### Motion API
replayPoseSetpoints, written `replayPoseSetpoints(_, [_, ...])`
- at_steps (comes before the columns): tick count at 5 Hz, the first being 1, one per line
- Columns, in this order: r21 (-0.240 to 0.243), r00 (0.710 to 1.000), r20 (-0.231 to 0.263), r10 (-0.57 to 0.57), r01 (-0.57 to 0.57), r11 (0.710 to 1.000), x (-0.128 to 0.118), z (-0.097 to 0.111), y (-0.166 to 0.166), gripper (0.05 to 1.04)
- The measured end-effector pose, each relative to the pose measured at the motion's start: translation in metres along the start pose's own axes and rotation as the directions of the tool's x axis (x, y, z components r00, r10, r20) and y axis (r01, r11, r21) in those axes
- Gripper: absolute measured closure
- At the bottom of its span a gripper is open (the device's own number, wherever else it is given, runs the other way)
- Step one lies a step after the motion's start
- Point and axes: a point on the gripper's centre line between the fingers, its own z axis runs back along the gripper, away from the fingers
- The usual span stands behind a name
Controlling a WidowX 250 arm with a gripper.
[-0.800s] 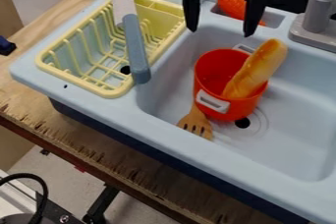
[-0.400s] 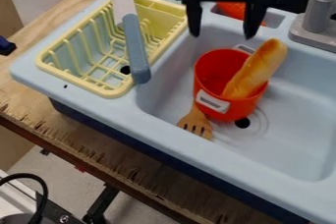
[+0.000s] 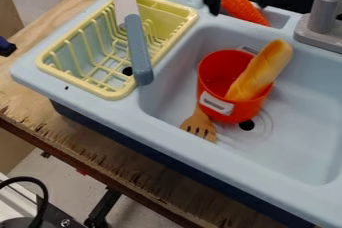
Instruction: MOVE THE CARROT TO THE RIGHT SIDE OF THE SINK
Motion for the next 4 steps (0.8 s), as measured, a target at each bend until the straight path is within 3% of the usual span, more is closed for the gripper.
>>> replayPoseSetpoints(1, [0.015,0.972,0.025,0.235,-0.236,0.972,0.017,-0.004,-0.015,0.085])
replayPoseSetpoints(2, [-0.047,0.918,0.045,0.394,-0.392,0.919,0.03,-0.001,-0.02,0.085])
replayPoseSetpoints(3, [-0.104,0.859,0.075,0.507,-0.499,0.86,0.042,-0.001,-0.023,0.085])
replayPoseSetpoints(4, [-0.101,0.828,0.079,0.554,-0.547,0.831,0.052,-0.005,-0.026,0.085])
